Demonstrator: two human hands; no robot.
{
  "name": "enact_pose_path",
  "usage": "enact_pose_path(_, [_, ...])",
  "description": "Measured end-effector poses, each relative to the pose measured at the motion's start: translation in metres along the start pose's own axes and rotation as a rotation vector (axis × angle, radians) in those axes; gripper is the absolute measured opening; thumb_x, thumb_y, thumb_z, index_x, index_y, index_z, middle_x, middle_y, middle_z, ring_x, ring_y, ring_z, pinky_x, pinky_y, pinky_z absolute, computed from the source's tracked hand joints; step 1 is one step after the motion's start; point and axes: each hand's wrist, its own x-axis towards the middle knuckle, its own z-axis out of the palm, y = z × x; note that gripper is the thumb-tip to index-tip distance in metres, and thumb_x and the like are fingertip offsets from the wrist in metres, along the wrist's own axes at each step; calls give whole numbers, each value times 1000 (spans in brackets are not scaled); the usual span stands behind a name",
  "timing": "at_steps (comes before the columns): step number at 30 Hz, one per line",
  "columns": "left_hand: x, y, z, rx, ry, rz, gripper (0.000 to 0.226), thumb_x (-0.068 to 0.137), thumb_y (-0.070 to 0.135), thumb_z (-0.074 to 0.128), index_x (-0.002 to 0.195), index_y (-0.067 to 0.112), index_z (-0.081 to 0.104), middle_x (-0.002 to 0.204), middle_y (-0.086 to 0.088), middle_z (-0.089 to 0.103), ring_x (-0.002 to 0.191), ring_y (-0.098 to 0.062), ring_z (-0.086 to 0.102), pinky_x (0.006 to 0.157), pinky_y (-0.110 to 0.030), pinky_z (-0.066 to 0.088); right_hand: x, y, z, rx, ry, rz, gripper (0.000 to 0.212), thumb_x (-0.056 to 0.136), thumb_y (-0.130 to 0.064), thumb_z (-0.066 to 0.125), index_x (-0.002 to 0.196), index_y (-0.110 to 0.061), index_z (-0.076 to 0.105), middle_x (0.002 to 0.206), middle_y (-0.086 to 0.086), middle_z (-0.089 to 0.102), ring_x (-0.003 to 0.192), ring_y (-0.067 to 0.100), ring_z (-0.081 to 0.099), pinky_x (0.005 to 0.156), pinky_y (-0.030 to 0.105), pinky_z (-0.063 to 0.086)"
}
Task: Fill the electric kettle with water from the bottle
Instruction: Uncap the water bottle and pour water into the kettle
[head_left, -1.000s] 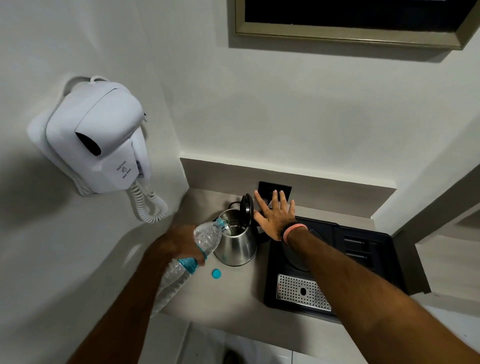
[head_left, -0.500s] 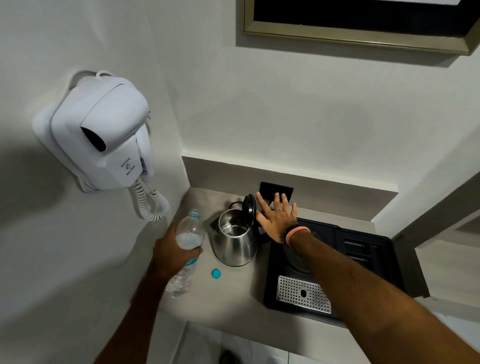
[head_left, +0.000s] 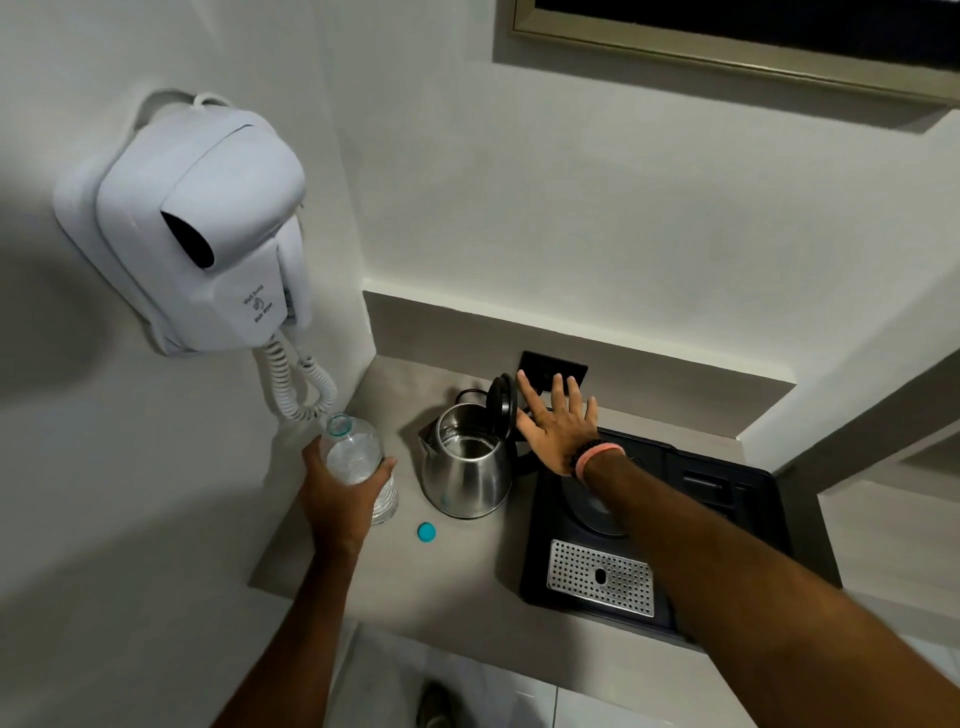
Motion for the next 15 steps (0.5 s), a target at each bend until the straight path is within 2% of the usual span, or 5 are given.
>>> enact_pose_path(4, [-11, -7, -3, -9, -26, 43, 97, 49, 45, 96, 130, 28, 45, 124, 6, 62, 106, -11, 58, 86, -27, 49, -1, 0, -2, 2, -11, -9, 69, 82, -75, -1, 145, -53, -19, 165, 16, -9, 150, 36, -13, 118, 61, -6])
enact_pose_path(6, [-23, -13, -6, 22, -20, 36, 83, 51, 47, 95, 119, 26, 54, 112, 11, 63, 99, -5, 59, 80, -25, 51, 0, 0, -2, 6, -10, -12, 70, 80, -76, -3, 144, -54, -20, 165, 16, -9, 150, 36, -13, 118, 61, -6])
enact_pose_path(9, [-55, -32, -4, 136, 43, 7, 59, 64, 61, 78, 94, 12, 65, 95, -6, 69, 84, -20, 65, 69, -36, 55, 1, 0, -1, 10, 2, -16, 70, 77, -77, -5, 141, -55, -22, 165, 16, -8, 150, 36, -13, 117, 62, -6])
enact_pose_path(13, [-85, -35, 20, 272, -202, 199, 20, 86, 26, 75, 84, 8, 66, 85, -12, 64, 83, -34, 60, 78, -48, 50, 1, 1, 1, 7, 9, -18, 72, 77, -77, -5, 144, -54, -20, 165, 16, -9, 150, 36, -14, 117, 62, -7])
enact_pose_path(15, [-80, -27, 32, 398, -353, 282, 16, 83, 17, 77, 94, 8, 69, 98, -14, 67, 94, -37, 62, 87, -48, 48, 1, 1, 0, -1, 17, -20, 72, 78, -77, -5, 144, -54, -20, 164, 17, -10, 149, 36, -16, 117, 62, -9])
